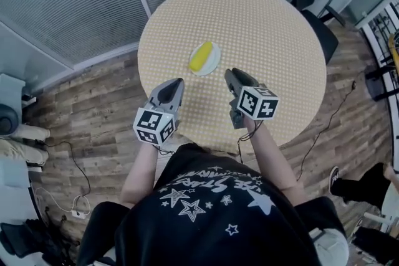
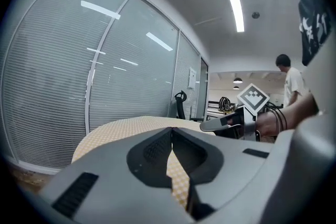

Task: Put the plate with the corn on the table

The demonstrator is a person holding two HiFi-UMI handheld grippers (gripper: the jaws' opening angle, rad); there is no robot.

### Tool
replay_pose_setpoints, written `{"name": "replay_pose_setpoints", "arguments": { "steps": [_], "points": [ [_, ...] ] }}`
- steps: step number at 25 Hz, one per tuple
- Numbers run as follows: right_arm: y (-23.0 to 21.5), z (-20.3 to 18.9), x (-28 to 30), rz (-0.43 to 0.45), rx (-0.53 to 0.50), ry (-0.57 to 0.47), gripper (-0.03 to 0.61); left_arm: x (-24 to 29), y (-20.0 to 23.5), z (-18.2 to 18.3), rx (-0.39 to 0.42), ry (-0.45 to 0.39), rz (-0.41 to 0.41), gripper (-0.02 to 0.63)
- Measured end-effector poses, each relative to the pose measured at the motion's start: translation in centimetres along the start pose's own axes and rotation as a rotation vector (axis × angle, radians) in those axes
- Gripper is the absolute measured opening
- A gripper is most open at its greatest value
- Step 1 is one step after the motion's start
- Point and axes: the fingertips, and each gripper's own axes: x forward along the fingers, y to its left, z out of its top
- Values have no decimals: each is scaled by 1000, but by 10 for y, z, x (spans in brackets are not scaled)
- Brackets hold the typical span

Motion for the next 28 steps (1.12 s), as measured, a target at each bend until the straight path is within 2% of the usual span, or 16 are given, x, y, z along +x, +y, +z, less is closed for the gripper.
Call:
{"name": "replay_pose_setpoints", "arguments": {
  "steps": [6, 12, 18, 23, 28],
  "points": [
    [22, -9, -78, 0, -225, -74, 104, -33, -60, 3, 29, -18, -20, 8],
    [23, -27, -159, -93, -354, -113, 104, -68, -131, 3, 42, -35, -61, 8],
    [36, -55, -222, -89, -345, -148, 104, -116, -187, -2, 52, -44, -75, 8],
    [51, -74, -249, -64, -310, -163, 104, -154, -206, -1, 68, -45, -51, 8],
    [68, -81, -265, -55, -319, -199, 104, -178, -216, 5, 78, -76, -58, 8]
  ]
}}
